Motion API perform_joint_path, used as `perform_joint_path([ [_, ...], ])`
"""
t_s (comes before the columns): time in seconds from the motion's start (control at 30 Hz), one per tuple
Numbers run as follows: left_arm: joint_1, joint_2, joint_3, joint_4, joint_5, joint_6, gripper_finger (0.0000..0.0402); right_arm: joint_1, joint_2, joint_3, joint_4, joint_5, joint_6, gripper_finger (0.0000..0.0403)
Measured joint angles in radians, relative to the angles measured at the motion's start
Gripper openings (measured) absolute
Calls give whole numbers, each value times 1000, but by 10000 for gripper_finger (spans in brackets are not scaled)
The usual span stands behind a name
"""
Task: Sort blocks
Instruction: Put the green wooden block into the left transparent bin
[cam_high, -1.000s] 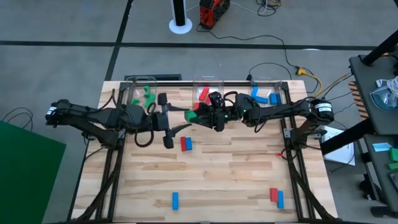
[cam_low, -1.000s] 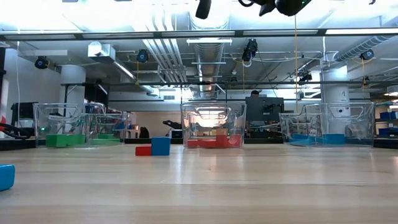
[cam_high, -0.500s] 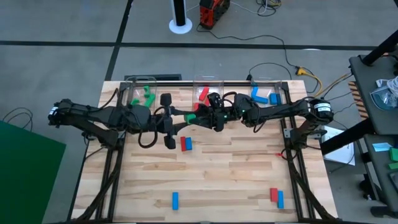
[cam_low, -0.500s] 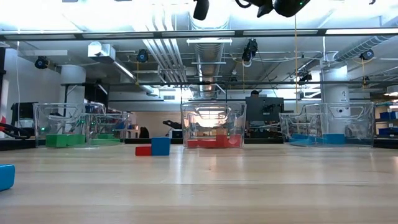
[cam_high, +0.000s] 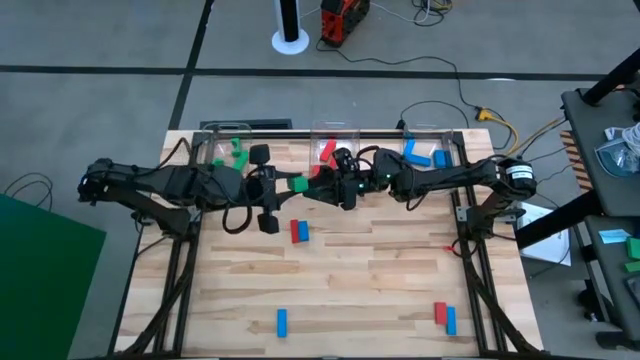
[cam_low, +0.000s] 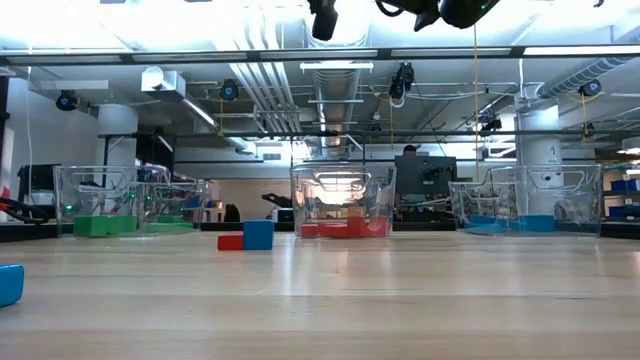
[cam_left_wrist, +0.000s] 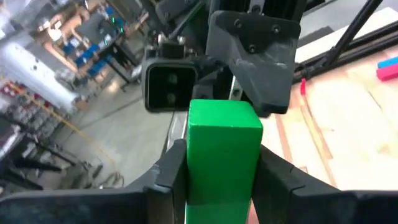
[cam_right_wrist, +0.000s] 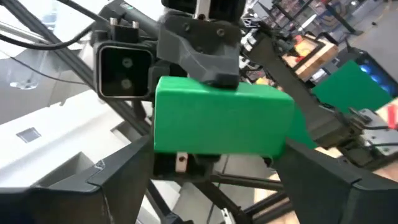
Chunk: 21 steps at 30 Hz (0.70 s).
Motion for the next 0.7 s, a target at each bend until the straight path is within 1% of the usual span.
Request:
perform_joint_path([
  [0.07, 3, -12, 4, -37, -8, -30, 107, -9, -5, 0, -24, 1, -2, 309],
  [0.13, 17, -29, 4, -75, -27, -84, 107, -21, -21, 0, -84, 0, -3, 302],
  [0.27, 70, -75, 4, -196, -100, -235, 107, -41, -58, 0, -258, 2, -44, 288],
  [0.4, 164, -111, 1, -361, -107, -437, 107, -42, -97, 0, -393, 18, -114, 275],
  [0.53, 306, -116, 1, -582, -105, -692, 107, -43, -133, 0, -470, 47, -162, 262],
  [0.6, 388, -113, -7, -693, -72, -805, 107, -41, -144, 0, -491, 72, -183, 255],
  [0.7, 527, -111, -41, -811, 51, -918, 107, -41, -162, 0, -504, 81, -205, 246],
])
